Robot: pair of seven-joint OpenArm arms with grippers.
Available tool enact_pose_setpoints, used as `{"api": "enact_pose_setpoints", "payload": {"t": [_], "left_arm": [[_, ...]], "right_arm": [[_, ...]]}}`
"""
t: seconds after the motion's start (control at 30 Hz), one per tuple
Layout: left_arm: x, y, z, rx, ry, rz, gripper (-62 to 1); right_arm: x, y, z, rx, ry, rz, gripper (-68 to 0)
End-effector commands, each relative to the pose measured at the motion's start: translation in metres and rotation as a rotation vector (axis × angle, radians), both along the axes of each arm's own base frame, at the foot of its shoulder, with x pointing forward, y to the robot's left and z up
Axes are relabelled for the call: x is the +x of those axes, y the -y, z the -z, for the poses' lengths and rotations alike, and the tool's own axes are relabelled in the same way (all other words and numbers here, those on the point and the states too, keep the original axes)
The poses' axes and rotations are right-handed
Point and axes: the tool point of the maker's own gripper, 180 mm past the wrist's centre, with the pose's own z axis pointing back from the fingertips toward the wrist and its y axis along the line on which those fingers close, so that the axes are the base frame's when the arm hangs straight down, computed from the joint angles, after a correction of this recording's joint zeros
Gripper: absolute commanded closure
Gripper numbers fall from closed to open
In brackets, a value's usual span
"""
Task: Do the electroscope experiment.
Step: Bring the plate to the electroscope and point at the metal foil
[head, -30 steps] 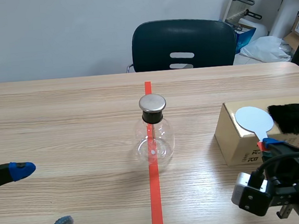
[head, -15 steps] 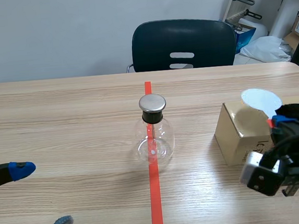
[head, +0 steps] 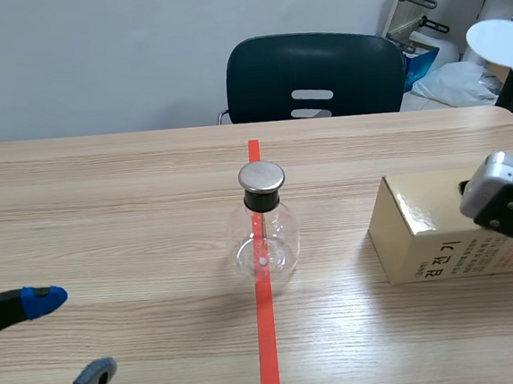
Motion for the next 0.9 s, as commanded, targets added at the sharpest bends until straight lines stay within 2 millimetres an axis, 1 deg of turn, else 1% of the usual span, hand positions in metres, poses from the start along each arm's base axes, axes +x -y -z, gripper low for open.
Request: {"api": "enact_pose_setpoints", "payload": {"t": [0.0, 0.13, 0.17, 0.3, 0.4, 0.5, 0.6, 0.7, 0.8, 0.87], "left_arm": [[0.006, -0.001, -0.004, -0.002, 0.013, -0.005, -31.8], [0.018, -0.005, 0.007, 0.069, -0.013, -0.012, -3.9], [0.022, -0.007, 0.009, 0.083, -0.014, -0.014, -1.7], [0.040, -0.013, 0.012, 0.088, -0.007, -0.001, -1.8], [0.054, -0.013, 0.016, 0.079, -0.006, 0.018, -1.8], [0.071, -0.008, 0.023, 0.069, -0.004, 0.029, -1.8], [0.088, 0.002, 0.032, 0.054, -0.009, 0.044, -1.8], [0.103, 0.017, 0.042, 0.032, -0.020, 0.057, -1.8], [0.116, 0.033, 0.052, 0.015, -0.032, 0.065, -1.8], [0.125, 0.042, 0.057, 0.011, -0.035, 0.061, -1.8]], "right_arm": [[0.001, 0.002, -0.020, -0.008, 0.066, 0.001, -0.9], [0.001, 0.005, -0.036, -0.018, 0.113, 0.008, -0.9], [0.001, 0.006, -0.038, -0.020, 0.120, 0.010, -0.9], [0.000, 0.009, -0.043, -0.028, 0.135, 0.018, -0.9], [0.000, 0.010, -0.044, -0.028, 0.136, 0.021, -0.9], [0.000, 0.009, -0.044, -0.029, 0.136, 0.017, -0.9], [0.000, 0.007, -0.044, -0.026, 0.136, 0.002, -0.9], [0.000, 0.005, -0.042, -0.022, 0.131, -0.011, -0.9], [0.000, 0.002, -0.034, -0.016, 0.111, -0.022, -0.9], [0.001, 0.000, -0.025, -0.016, 0.088, -0.030, -0.9]]}}
